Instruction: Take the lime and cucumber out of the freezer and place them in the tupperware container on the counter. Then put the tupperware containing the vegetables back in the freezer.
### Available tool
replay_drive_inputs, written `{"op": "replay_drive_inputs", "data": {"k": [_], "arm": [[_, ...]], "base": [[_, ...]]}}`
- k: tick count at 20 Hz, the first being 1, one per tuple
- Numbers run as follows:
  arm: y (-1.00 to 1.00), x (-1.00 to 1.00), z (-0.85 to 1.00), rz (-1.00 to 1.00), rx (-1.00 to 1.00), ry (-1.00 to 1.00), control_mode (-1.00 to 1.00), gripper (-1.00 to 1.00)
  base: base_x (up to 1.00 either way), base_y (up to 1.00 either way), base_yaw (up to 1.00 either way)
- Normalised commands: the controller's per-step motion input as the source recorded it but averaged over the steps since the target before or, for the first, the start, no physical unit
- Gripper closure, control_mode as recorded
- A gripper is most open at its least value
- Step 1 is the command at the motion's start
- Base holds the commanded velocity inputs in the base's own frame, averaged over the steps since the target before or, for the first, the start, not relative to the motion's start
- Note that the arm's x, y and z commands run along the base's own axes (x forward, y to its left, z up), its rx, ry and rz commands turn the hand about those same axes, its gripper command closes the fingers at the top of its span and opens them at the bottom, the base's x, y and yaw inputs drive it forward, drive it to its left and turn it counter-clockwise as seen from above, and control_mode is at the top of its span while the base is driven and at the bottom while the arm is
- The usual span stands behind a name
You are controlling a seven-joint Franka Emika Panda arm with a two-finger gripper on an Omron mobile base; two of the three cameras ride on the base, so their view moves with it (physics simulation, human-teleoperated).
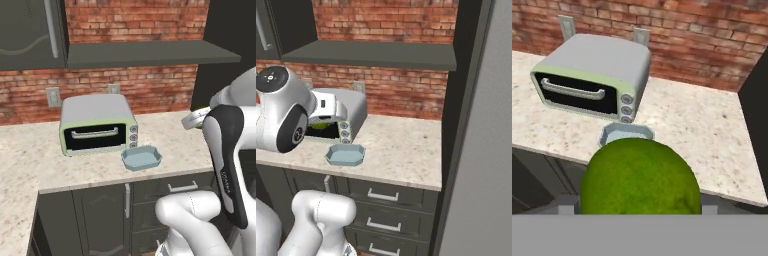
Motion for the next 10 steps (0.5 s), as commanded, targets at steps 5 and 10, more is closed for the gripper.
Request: {"op": "replay_drive_inputs", "data": {"k": [5,10], "arm": [[0.18,0.81,-0.86,0.19,-0.03,0.36,-1.0,1.0],[0.09,0.81,-1.0,0.14,-0.06,0.22,-1.0,1.0]], "base": [[0.0,0.0,0.0],[0.0,0.0,0.0]]}}
